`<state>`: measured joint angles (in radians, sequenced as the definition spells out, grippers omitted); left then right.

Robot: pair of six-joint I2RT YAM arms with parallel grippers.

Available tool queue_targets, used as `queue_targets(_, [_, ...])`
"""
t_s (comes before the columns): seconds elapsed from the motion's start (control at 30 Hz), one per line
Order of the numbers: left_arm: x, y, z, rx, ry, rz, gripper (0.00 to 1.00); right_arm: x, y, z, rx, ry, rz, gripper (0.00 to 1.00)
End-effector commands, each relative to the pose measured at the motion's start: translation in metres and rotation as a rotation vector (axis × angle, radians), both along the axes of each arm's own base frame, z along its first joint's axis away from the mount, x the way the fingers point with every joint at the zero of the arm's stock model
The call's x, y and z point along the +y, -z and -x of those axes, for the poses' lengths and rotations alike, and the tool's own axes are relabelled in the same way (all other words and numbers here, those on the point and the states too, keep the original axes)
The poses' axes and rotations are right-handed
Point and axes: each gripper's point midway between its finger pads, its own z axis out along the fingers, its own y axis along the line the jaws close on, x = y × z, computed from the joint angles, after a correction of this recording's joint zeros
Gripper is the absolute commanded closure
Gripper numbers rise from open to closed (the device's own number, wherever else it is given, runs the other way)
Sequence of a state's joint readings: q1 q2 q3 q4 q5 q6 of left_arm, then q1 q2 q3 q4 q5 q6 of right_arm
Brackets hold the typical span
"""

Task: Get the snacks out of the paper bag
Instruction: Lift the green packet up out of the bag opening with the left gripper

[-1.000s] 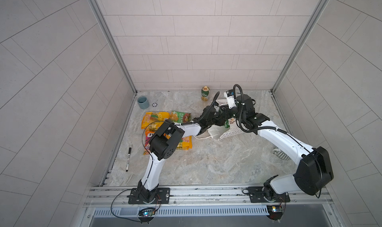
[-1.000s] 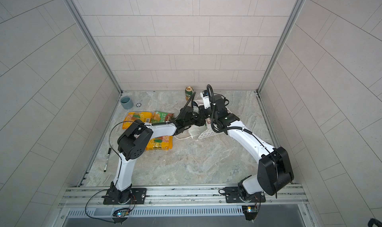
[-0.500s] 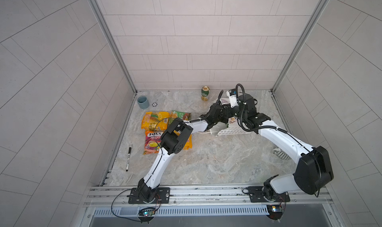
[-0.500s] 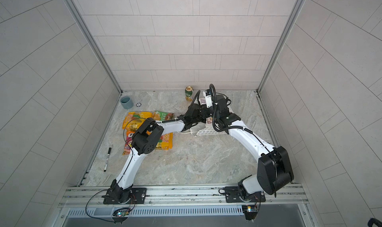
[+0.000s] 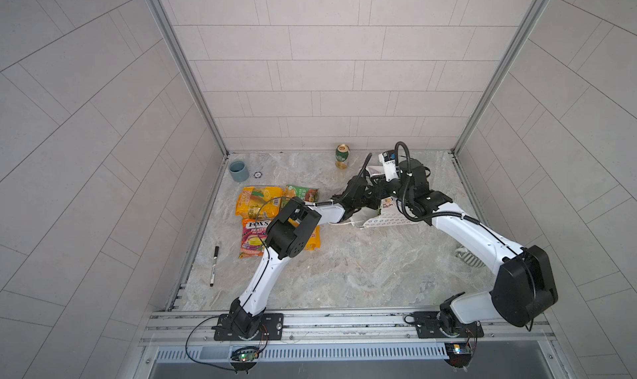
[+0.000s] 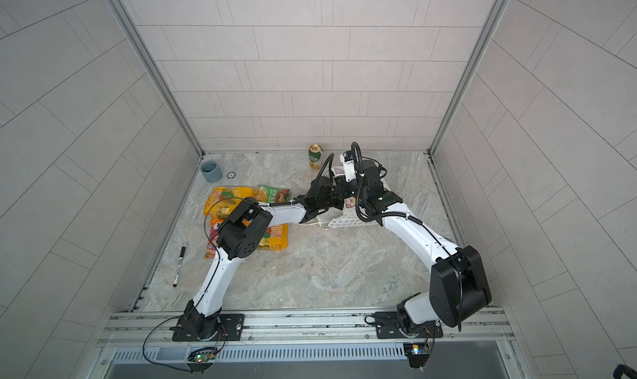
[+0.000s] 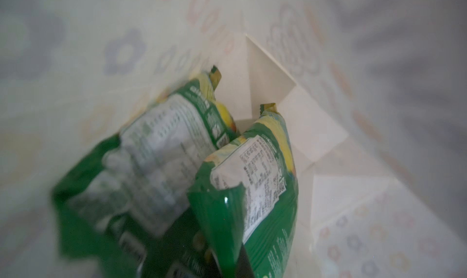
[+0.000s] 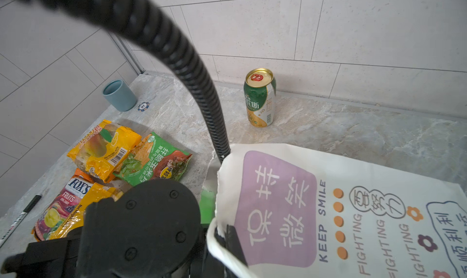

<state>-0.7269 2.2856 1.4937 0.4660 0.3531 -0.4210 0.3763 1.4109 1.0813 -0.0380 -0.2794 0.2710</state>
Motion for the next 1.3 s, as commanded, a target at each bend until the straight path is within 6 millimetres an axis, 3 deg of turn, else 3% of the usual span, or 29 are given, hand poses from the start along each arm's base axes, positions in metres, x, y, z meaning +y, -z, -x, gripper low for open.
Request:
queue_targets(0.0, [0.01,-0.046,0.004,-0.116,-0.023,0.028,1.0,0.004,-0.024,0.007,-0.049,-0.036,-0.075,1.0])
queue_targets(0.17, [0.03,-0.062,0.02,-0.121,-0.049,0.033,1.0,-0.002,-0.023,0.005,-0.05,-0.015,-0.063,1.0])
queue_targets(0.4, [0.064,-0.067,0.044,-0.083,-0.079,0.035,1.0,-0.015,-0.022,0.001,-0.056,0.042,-0.043,1.0])
queue_targets(0.77, [0.122,-0.104,0.056,-0.062,-0.122,0.044,1.0,-0.032,-0.022,-0.002,-0.049,0.111,-0.041,1.0])
queue_targets(0.9, [0.127,-0.118,0.056,-0.071,-0.102,0.024,1.0,-0.033,-0.02,-0.003,-0.047,0.113,-0.042,1.0])
queue_targets(1.1, [0.135,-0.154,0.055,-0.096,-0.104,0.074,1.0,-0.036,-0.024,-0.002,-0.056,0.124,-0.038,1.0])
queue_targets(1.27, [0.142,-0.203,0.062,-0.135,-0.071,0.152,1.0,-0.048,-0.025,-0.001,-0.061,0.17,-0.027,1.0])
